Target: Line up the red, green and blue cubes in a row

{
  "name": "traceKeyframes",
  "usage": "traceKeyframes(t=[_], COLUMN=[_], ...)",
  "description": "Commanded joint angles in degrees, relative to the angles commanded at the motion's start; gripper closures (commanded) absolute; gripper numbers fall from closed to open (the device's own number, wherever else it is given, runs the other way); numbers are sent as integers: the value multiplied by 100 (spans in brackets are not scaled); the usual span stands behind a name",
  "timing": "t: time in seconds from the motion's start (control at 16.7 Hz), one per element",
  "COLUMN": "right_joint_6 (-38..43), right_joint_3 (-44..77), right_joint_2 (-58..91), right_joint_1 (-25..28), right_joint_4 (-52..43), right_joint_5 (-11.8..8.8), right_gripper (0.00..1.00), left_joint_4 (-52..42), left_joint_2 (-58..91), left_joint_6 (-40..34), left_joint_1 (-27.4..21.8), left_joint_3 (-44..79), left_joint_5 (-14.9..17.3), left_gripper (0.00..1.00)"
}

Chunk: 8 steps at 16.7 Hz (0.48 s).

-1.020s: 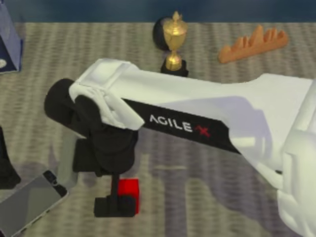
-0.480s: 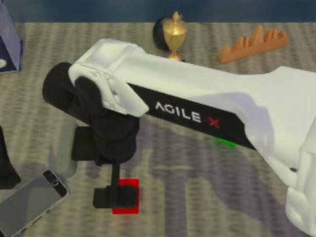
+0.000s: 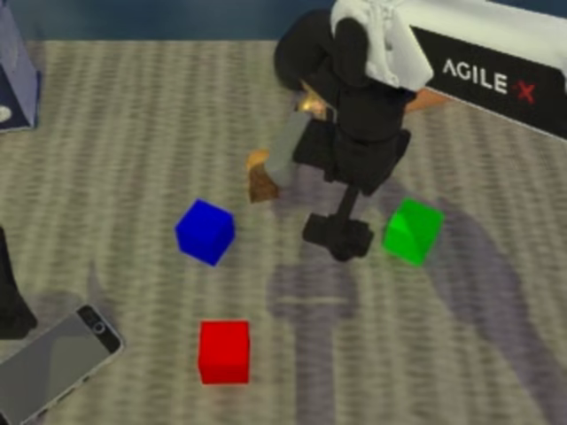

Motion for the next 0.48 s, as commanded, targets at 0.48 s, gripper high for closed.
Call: traceKeyframes(t=[0.48], right_joint_6=[-18], right_joint_3=[-566], right_joint_2=[-305], right_joint_1=[-971], right_joint_4=[287], right_joint_5=[18], right_gripper=[0], left_joint_4=[0], left_joint_2=[0], left_joint_6=[0], left_joint_1=[0], left_joint_3=[0], left_joint_5=[0], left_gripper=[0])
